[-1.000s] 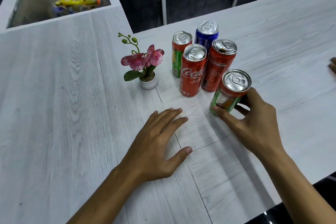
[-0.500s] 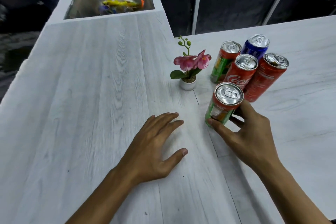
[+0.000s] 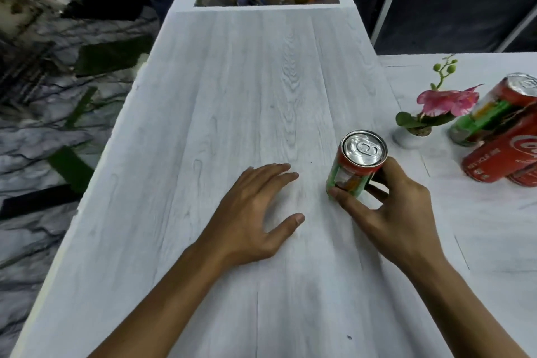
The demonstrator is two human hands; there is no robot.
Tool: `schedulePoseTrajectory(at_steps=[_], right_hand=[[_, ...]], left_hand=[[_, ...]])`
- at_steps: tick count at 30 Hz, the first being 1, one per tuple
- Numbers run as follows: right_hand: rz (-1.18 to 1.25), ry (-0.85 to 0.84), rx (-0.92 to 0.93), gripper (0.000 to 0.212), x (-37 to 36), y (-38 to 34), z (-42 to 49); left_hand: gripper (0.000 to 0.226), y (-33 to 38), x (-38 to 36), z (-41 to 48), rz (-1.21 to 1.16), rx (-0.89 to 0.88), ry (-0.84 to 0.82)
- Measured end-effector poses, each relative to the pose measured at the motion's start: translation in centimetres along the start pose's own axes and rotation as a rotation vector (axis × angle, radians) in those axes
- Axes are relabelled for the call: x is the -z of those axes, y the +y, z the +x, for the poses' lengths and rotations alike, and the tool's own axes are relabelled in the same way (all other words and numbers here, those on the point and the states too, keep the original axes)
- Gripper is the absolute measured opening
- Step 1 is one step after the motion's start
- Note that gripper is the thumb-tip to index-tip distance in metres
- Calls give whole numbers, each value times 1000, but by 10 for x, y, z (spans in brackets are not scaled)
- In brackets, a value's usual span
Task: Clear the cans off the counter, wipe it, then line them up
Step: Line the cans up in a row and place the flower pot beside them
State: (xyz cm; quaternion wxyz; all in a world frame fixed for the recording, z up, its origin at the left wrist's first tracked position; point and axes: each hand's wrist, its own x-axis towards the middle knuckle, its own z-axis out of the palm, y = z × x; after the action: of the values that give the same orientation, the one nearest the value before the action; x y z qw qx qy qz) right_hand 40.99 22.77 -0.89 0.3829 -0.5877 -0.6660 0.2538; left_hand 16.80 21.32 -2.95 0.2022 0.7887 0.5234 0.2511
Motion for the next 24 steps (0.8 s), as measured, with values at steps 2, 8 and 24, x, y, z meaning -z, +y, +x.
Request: schedulePoseTrajectory(at_steps=[2,8,24], right_hand=[[15,-15,7,66,-21,-15,4],[51,-24,26,64,-87,-58,14],[88,-14,68,61,-221,-136,44]], left_hand=[[64,-17,17,-8,5,27,7],[64,-66,67,-29,54,70,30],[66,-178,143,-77,121,114,61]])
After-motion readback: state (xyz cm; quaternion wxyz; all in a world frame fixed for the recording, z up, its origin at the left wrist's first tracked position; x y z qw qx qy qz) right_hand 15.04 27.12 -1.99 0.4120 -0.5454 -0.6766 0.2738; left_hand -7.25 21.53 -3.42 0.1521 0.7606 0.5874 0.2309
